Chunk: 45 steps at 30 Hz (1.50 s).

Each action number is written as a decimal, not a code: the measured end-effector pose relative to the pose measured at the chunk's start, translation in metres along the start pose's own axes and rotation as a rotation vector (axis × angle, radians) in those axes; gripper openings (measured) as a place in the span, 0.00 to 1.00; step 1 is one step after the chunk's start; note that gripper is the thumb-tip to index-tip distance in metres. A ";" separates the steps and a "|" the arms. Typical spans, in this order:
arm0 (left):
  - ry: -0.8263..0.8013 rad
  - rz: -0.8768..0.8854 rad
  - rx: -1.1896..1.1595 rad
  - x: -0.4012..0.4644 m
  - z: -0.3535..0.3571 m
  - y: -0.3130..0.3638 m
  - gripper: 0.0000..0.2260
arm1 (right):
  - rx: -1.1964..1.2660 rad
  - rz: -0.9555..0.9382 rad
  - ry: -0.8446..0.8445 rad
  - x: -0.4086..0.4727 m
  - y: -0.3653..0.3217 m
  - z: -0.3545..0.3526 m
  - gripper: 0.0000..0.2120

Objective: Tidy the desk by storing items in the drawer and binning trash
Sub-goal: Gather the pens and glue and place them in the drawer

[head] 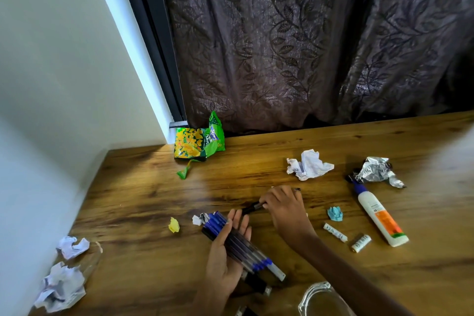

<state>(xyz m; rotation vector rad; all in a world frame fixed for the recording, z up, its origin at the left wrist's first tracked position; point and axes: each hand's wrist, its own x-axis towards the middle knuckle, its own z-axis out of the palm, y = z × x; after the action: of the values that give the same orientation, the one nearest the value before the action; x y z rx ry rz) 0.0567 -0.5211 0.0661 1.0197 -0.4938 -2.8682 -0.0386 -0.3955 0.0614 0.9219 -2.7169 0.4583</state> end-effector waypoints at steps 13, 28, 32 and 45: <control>0.004 0.024 -0.011 -0.003 0.007 -0.005 0.18 | 0.239 0.200 -0.119 -0.011 -0.041 -0.016 0.11; 0.013 0.030 0.009 0.001 0.000 0.005 0.13 | -0.047 0.106 -0.376 0.021 0.000 -0.007 0.18; -0.011 0.023 0.008 -0.003 0.000 0.007 0.14 | -0.140 0.019 -0.372 0.019 0.002 0.002 0.21; -0.068 -0.024 0.041 -0.011 0.005 -0.002 0.13 | 0.287 0.231 -0.106 0.011 -0.022 -0.026 0.13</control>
<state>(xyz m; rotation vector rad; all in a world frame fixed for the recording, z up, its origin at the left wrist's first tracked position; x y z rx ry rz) 0.0621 -0.5165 0.0752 0.9432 -0.5505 -2.9335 -0.0303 -0.4087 0.0939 0.7141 -2.9198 0.8871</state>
